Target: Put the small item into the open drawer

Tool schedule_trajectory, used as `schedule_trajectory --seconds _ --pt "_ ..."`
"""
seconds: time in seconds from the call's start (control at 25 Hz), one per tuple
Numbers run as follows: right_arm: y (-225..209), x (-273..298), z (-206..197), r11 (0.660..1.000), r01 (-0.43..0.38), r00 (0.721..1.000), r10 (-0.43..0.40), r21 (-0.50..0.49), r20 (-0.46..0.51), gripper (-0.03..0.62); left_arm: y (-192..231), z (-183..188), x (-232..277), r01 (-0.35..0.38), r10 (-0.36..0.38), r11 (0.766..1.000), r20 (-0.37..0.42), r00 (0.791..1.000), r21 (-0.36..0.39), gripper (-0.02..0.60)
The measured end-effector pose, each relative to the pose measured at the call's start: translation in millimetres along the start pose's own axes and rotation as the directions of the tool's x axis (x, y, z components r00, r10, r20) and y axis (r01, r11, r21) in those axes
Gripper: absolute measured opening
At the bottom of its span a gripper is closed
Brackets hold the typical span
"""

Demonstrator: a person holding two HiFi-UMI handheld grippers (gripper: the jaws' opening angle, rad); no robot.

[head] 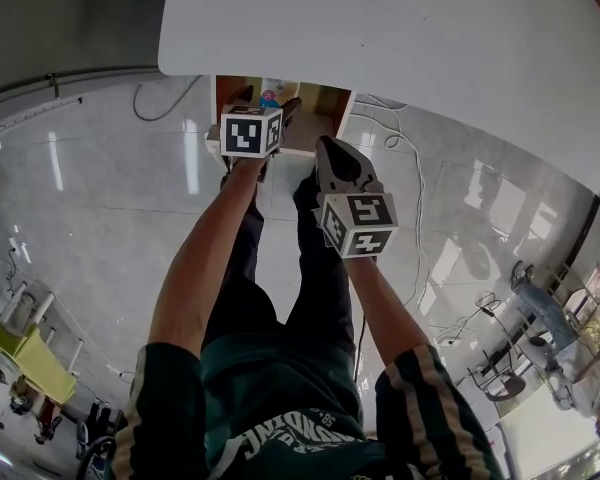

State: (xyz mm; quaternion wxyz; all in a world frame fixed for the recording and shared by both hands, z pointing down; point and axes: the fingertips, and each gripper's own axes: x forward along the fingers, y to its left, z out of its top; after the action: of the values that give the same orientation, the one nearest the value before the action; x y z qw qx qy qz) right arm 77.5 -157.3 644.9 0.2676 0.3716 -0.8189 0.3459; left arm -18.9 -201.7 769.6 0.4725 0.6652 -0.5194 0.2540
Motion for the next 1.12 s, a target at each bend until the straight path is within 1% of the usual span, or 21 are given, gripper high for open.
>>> schedule_trajectory --seconds 0.12,0.24,0.32,0.36,0.52,0.56,0.6,0.64,0.8,0.92,1.0,1.12 --pt "5 -6 3 1.000 0.002 1.000 -0.002 -0.008 0.004 0.026 -7 -5 -19 0.011 -0.011 0.999 0.007 1.000 0.043 0.422" --pt "13 -14 9 1.000 0.008 1.000 -0.008 -0.011 0.019 0.026 -13 -3 -40 0.025 -0.027 0.998 0.021 0.999 0.062 0.419" --pt "18 -19 12 1.000 0.013 1.000 -0.012 -0.017 0.029 0.025 -19 -2 -53 0.039 -0.041 0.996 0.025 0.999 0.080 0.404" --pt "20 -20 12 1.000 0.015 0.999 -0.015 -0.019 0.032 0.025 -21 -2 -59 0.042 -0.044 0.995 0.028 0.999 0.092 0.378" --pt "28 -27 12 1.000 0.022 0.999 -0.022 -0.012 0.042 0.025 -26 -5 -85 0.038 -0.045 0.992 0.058 0.997 0.122 0.222" --pt "30 -29 14 1.000 0.024 0.999 -0.023 -0.012 0.046 0.025 -27 -5 -91 0.035 -0.044 0.991 0.063 0.997 0.127 0.167" --pt "33 -31 15 1.000 0.026 0.998 -0.025 -0.014 0.051 0.026 -27 -6 -96 0.033 -0.041 0.991 0.063 0.997 0.132 0.092" --pt "35 -32 17 0.999 0.027 0.998 -0.026 -0.018 0.055 0.026 -27 -6 -101 0.031 -0.040 0.990 0.061 0.997 0.137 0.060" --pt "58 -44 38 0.999 0.014 0.997 -0.011 -0.047 0.074 0.026 -30 1 -134 0.013 -0.029 0.984 0.085 0.996 0.178 0.023" --pt "77 -59 54 0.998 0.000 0.996 0.005 -0.066 0.084 0.026 -34 8 -165 0.011 -0.033 0.979 0.104 0.994 0.202 0.020" --pt "79 -65 57 0.998 0.002 0.996 0.004 -0.070 0.089 0.026 -35 10 -178 0.008 -0.035 0.974 0.117 0.992 0.226 0.018" --pt "74 -70 70 0.999 0.015 0.993 -0.009 -0.048 0.120 0.026 -41 27 -189 0.006 -0.049 0.962 0.152 0.987 0.274 0.018"
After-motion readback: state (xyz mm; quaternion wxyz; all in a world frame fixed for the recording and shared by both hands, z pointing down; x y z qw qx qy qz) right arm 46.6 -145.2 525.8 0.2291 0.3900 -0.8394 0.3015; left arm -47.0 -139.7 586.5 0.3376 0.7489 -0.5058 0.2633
